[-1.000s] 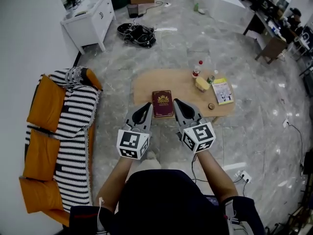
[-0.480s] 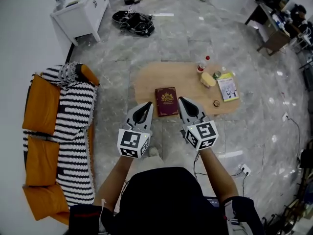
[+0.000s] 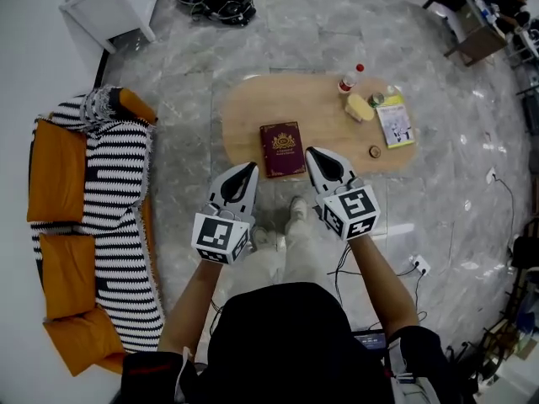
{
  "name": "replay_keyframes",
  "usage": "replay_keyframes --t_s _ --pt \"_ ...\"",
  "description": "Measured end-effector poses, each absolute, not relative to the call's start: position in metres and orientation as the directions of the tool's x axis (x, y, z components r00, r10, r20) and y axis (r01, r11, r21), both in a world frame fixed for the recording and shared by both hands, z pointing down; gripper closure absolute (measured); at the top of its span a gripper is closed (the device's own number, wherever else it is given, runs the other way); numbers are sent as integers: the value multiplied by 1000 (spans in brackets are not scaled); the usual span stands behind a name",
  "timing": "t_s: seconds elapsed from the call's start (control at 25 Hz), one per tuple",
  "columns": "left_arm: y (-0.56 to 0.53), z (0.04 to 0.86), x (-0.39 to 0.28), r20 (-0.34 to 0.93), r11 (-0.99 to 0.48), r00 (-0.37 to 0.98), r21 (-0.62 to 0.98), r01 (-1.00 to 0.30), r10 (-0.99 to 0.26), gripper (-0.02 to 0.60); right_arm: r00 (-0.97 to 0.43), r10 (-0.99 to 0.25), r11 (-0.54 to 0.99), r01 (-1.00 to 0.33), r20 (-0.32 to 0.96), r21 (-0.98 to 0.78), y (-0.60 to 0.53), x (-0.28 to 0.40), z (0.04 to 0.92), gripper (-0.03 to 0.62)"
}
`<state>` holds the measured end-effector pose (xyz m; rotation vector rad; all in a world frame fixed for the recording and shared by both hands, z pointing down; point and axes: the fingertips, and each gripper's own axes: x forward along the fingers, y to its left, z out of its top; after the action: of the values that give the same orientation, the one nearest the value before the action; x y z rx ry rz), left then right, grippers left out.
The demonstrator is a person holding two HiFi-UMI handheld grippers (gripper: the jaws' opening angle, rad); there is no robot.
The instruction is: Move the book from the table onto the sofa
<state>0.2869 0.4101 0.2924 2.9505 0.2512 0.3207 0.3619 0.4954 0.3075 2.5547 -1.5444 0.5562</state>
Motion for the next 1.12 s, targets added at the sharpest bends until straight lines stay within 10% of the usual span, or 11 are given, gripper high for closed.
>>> replay_keyframes --t_s 1.12 --pt "423 516 325 380 -948 910 317 40 165 566 239 -781 -384 -912 576 -142 510 397 521 588"
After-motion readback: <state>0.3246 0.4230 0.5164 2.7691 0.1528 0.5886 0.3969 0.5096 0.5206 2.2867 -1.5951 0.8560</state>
